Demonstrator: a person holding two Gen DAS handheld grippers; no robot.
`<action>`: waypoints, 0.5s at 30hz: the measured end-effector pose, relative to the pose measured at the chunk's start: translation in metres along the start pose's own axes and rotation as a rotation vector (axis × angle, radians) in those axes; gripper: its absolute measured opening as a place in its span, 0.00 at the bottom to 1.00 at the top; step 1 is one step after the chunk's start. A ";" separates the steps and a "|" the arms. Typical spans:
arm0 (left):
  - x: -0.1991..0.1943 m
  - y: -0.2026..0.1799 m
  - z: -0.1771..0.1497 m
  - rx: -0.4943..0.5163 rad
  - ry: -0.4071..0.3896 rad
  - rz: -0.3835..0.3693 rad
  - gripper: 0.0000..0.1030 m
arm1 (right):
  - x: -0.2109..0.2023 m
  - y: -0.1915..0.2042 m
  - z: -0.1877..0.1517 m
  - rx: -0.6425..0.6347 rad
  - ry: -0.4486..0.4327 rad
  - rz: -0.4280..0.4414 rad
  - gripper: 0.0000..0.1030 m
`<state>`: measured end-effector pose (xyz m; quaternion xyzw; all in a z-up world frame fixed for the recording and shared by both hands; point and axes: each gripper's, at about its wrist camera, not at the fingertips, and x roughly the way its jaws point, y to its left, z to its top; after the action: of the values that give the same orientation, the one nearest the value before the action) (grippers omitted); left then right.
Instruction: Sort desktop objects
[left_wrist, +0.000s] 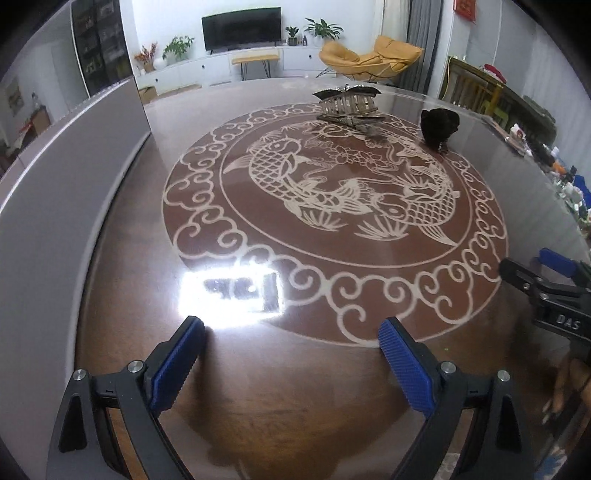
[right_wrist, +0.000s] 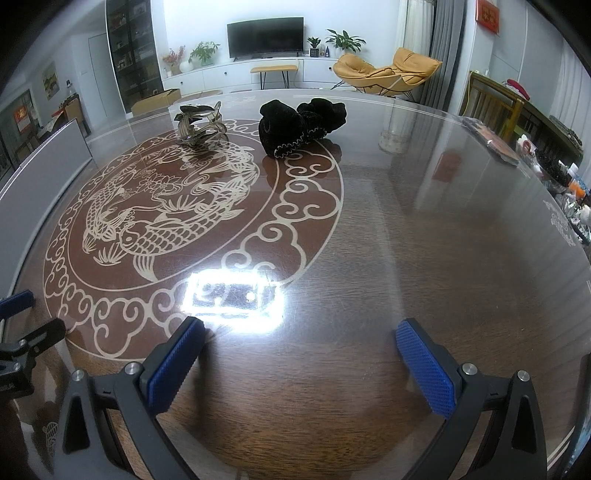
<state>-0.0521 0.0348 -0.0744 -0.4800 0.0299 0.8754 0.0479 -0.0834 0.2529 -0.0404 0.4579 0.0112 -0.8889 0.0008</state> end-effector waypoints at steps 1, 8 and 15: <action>0.001 0.001 0.001 0.001 -0.004 -0.002 0.97 | 0.000 0.000 0.000 0.000 0.000 0.000 1.00; 0.008 0.005 0.009 -0.001 -0.030 -0.001 1.00 | 0.000 0.000 0.000 0.000 0.000 0.000 1.00; 0.013 0.006 0.014 0.000 -0.036 -0.008 1.00 | 0.001 0.001 0.000 0.000 0.000 0.000 1.00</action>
<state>-0.0716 0.0307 -0.0772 -0.4642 0.0272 0.8838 0.0517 -0.0842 0.2524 -0.0406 0.4578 0.0111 -0.8890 0.0009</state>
